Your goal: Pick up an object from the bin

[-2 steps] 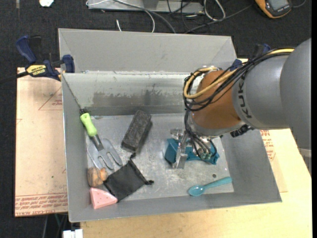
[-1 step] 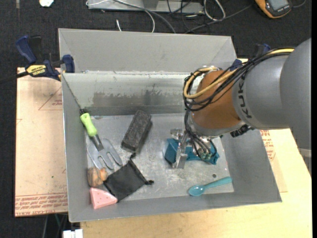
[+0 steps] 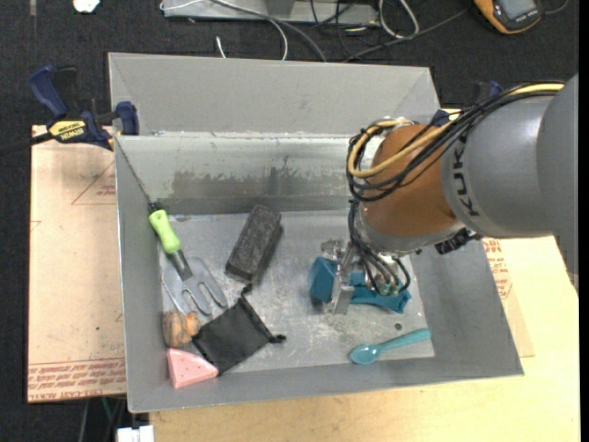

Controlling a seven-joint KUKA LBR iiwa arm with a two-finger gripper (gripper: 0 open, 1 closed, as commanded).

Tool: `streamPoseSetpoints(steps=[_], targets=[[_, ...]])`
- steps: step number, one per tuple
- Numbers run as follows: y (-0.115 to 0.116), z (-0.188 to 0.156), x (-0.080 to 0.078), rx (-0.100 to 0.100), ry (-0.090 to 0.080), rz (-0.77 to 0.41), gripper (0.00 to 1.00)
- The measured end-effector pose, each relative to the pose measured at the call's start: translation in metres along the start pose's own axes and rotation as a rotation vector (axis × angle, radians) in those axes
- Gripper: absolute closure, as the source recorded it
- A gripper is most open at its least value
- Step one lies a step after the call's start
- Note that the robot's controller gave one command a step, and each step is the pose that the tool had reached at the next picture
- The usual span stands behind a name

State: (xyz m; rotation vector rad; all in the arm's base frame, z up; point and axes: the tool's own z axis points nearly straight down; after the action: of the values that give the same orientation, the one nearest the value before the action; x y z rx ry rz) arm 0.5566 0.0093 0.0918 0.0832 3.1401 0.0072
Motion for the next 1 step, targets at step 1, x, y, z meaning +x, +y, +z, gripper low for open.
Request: streamPoseSetpoints(steps=[1], targets=[[0.0018,-0.0292,-0.0097,0.000,-0.005,-0.223,1.00]])
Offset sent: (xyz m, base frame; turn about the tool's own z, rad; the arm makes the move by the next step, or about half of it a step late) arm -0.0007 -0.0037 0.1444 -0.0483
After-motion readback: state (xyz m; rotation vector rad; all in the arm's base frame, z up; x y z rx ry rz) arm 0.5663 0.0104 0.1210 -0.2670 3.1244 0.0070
